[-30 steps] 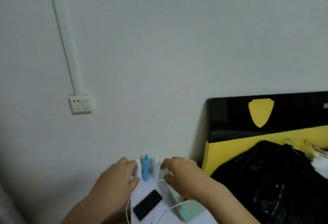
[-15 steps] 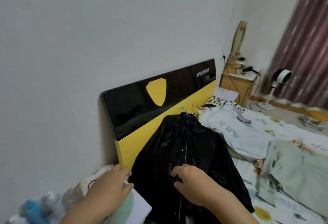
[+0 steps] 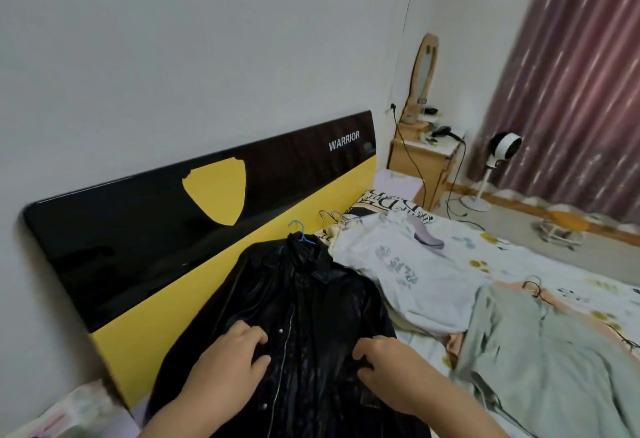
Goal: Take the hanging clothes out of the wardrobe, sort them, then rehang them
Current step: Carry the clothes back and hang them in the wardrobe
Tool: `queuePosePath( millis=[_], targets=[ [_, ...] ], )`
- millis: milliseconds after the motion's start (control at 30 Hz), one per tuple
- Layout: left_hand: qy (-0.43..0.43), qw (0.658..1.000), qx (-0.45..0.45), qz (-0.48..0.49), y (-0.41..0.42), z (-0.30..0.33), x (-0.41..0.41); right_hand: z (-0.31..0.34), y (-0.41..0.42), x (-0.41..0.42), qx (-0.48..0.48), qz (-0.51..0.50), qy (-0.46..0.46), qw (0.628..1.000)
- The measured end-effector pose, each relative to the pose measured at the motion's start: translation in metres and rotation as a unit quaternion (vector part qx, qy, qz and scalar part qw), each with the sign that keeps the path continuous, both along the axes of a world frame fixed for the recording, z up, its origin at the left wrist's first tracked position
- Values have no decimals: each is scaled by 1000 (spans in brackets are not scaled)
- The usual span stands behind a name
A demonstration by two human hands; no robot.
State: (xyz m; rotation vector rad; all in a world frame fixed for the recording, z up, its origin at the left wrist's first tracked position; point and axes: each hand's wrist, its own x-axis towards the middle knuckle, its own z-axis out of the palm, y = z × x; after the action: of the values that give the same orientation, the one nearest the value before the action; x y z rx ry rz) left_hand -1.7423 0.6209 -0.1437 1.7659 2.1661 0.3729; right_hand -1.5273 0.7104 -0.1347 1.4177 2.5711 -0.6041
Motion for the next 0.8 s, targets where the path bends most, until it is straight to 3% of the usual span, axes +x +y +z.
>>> queuePosePath(
  millis=[400, 800],
  targets=[
    [-3, 1000, -4, 5, 131, -40, -26, -37, 128, -32, -23, -10, -9, 1000],
    [16, 997, -81, -15, 326, -103, -142, -126, 302, -193, -73, -37, -41, 996]
  ],
)
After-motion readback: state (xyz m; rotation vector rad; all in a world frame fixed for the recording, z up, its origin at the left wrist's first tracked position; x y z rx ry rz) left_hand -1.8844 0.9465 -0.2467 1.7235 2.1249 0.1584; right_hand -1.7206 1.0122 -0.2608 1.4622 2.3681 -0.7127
